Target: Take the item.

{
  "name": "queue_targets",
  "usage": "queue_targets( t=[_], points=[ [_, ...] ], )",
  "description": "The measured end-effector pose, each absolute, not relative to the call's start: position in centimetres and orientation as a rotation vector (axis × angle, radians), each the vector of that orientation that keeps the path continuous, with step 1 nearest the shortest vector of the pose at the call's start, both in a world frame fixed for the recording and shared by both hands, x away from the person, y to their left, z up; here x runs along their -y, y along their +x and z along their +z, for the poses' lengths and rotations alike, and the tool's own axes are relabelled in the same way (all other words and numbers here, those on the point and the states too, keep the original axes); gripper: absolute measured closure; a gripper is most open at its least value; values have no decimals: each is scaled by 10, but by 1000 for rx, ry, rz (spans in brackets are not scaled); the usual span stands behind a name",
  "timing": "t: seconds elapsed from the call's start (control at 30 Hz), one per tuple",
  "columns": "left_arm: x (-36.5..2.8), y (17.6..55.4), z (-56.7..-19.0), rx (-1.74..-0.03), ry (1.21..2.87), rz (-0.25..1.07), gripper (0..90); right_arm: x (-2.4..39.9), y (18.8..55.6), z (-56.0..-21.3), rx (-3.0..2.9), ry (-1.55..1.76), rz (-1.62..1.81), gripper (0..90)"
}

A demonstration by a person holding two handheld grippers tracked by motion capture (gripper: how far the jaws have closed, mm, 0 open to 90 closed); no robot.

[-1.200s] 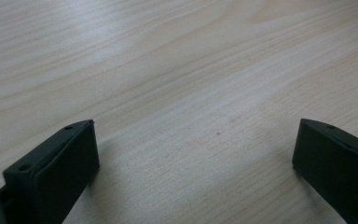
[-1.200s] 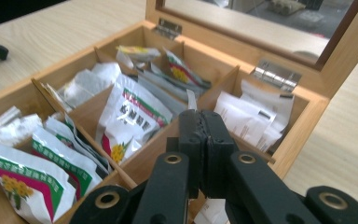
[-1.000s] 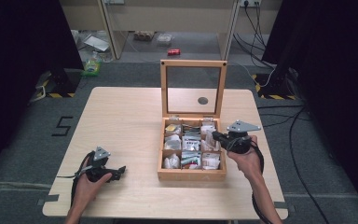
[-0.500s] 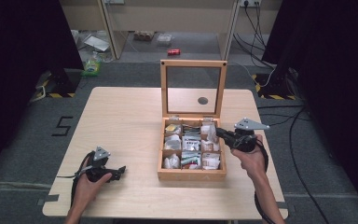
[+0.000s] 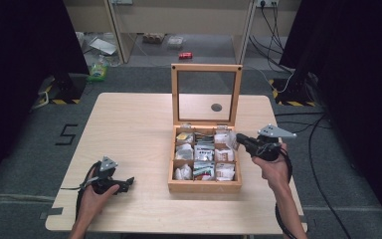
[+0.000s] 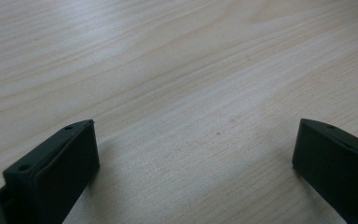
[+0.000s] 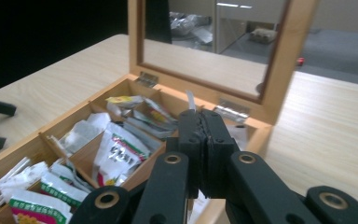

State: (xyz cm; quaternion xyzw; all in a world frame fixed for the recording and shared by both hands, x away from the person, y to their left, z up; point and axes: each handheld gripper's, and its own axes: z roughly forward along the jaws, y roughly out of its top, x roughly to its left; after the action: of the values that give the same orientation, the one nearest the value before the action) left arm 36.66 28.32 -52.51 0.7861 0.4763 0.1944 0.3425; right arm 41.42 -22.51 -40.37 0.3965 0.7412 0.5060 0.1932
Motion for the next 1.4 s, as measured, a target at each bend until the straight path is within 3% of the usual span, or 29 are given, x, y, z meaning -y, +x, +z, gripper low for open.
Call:
queue_targets(
  t=[0.43,0.8,1.4],
  points=[
    [-283,367,-525,-1238,2044,506,0,265,410,-398,-1981,1193,1393,885],
    [-283,367,-525,-1239,2042,506,0,291,417,-434,-1988,1349,1286,884],
    [-283,367,-525,-1240,2040,506,0,291,424,-466,-2074,1426,1228,875]
  ],
)
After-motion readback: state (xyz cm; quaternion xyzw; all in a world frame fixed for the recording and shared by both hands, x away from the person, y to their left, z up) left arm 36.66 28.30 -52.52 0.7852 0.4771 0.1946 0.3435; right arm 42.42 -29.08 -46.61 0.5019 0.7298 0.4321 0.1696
